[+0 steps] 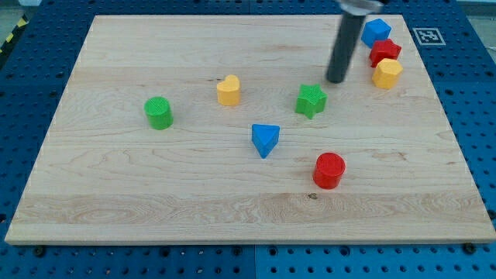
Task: Move the green star to the bottom left of the yellow hexagon
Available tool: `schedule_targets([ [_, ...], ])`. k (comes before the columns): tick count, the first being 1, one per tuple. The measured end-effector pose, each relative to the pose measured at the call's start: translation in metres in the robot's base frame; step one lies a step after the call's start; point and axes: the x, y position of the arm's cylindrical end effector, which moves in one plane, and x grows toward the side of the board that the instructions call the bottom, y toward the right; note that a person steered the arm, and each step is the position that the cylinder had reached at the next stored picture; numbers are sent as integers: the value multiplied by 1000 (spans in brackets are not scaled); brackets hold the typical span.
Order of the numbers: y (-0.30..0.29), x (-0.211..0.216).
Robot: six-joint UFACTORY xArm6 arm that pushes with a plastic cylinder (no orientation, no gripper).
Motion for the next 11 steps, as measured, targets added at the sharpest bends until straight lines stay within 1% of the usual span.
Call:
schedule_targets([
  [1, -74, 12],
  [2, -105, 46],
  [3, -87, 57],
  [6, 37, 57],
  [7, 56, 58],
  [8, 56, 72],
  [9, 66, 98],
  [10, 91, 109],
  [11, 99, 109],
])
